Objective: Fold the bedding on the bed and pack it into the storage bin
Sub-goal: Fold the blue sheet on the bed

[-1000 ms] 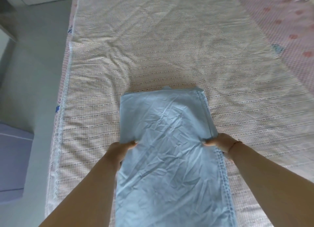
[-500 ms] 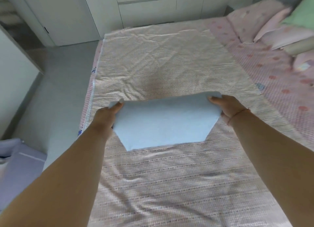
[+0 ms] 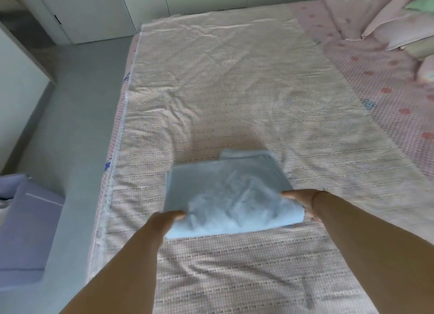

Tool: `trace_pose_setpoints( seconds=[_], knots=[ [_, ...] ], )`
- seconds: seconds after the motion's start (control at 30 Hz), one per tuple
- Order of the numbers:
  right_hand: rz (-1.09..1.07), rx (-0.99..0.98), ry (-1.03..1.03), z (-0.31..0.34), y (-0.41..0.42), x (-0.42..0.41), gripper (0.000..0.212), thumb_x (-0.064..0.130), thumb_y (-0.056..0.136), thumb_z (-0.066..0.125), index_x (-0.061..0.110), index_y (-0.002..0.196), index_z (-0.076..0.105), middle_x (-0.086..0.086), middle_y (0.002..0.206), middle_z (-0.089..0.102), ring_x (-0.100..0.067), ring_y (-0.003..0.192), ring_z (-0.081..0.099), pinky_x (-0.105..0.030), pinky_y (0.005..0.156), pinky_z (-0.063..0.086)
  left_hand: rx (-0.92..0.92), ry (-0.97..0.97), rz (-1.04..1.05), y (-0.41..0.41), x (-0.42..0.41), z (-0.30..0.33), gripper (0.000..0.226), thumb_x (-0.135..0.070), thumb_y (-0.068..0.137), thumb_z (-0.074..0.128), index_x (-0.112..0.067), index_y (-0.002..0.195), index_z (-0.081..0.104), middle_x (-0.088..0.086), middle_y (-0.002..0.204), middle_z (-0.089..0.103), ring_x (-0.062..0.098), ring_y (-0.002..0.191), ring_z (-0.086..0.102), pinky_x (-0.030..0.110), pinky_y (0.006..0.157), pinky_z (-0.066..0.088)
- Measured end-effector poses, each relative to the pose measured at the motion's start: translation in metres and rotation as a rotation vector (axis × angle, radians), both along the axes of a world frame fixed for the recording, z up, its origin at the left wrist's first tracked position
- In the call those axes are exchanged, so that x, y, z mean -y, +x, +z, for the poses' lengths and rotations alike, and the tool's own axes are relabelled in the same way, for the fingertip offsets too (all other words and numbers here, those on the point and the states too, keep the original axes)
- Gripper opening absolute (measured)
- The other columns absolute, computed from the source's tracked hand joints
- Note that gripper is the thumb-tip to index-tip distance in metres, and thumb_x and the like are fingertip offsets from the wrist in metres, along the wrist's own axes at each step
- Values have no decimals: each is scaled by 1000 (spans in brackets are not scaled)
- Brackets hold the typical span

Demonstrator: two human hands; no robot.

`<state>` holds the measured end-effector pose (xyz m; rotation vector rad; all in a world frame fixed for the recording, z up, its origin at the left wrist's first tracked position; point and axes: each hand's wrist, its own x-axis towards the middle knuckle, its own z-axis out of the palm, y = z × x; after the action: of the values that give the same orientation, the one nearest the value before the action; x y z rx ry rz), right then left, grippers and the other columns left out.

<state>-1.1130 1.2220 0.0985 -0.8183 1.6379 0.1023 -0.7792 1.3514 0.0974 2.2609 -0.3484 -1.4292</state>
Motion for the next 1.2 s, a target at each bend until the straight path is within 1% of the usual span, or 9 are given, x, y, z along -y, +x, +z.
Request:
trace_pose_setpoints(
  seconds=[0.13, 0.3, 0.4, 0.5, 0.57, 0.73, 0.87, 1.0, 1.2],
  knots=[
    [32, -75, 23, -18, -1, -15, 73, 47, 84, 65, 7, 140, 40, -11, 140, 47, -27, 124, 46, -33, 90, 34, -16, 60, -10, -2, -13, -28, 82, -47, 64, 84, 4, 122, 57, 17, 110, 66, 33, 95, 64, 38, 83, 53],
    [99, -239, -148, -30, 17, 3, 90, 54, 77, 68, 2, 142, 34, -19, 132, 50, -34, 113, 52, -38, 87, 46, 58, -102, -12, 7, 12, -44, 88, -66, 42, 78, -7, 106, 66, 11, 97, 71, 32, 87, 69, 47, 83, 57],
    [175, -413, -318, -33, 32, 18, 104, 58, 76, 66, 4, 147, 12, -22, 139, 42, -39, 121, 49, -46, 94, 47, 176, -200, -45, 7, 25, -40, 62, -49, 61, 78, -8, 104, 63, 12, 97, 69, 32, 86, 67, 47, 81, 57],
    [200, -443, -360, -39, 44, 30, 105, 61, 76, 63, 7, 148, 9, -20, 146, 34, -40, 128, 42, -49, 100, 43, 214, -271, -60, 6, 39, -37, 30, -25, 80, 74, -11, 102, 58, 10, 98, 66, 30, 88, 64, 42, 79, 55],
    [236, -465, -353, -46, 49, 36, 106, 62, 76, 62, 6, 149, 10, -20, 146, 33, -39, 129, 40, -49, 102, 42, 239, -272, -83, 10, 43, -44, 28, -26, 83, 72, -12, 102, 56, 9, 98, 65, 31, 90, 64, 44, 81, 55],
    [367, -612, -640, -48, 57, 47, 93, 64, 77, 60, 10, 143, 25, -14, 142, 34, -33, 131, 34, -47, 105, 36, 307, -270, -42, 15, 56, -53, 74, -50, 64, 77, -9, 120, 51, 9, 106, 64, 31, 94, 63, 48, 85, 54],
    [795, -439, -945, -50, 82, 68, 86, 66, 79, 56, 30, 148, 20, -3, 155, 19, -25, 142, 19, -50, 112, 22, 327, -254, -99, 19, 82, -60, 95, -65, 46, 79, -8, 117, 53, 10, 107, 66, 31, 96, 64, 47, 85, 55],
    [1160, -387, -774, -68, 112, 79, 83, 72, 85, 35, 38, 150, -3, 6, 160, -4, -18, 147, -7, -55, 116, -1, 370, -177, -275, 21, 91, -72, 68, -55, 75, 73, -11, 124, 55, 10, 108, 67, 30, 98, 63, 44, 86, 54],
    [1263, -424, -582, -102, 121, 82, 67, 67, 91, 13, 39, 150, -5, 10, 160, 2, -17, 147, -1, -57, 115, -3, 549, 70, -352, 16, 102, -99, 80, -59, 88, 49, -15, 148, 21, 22, 143, 31, 40, 133, 31, 50, 107, 31]
  ],
)
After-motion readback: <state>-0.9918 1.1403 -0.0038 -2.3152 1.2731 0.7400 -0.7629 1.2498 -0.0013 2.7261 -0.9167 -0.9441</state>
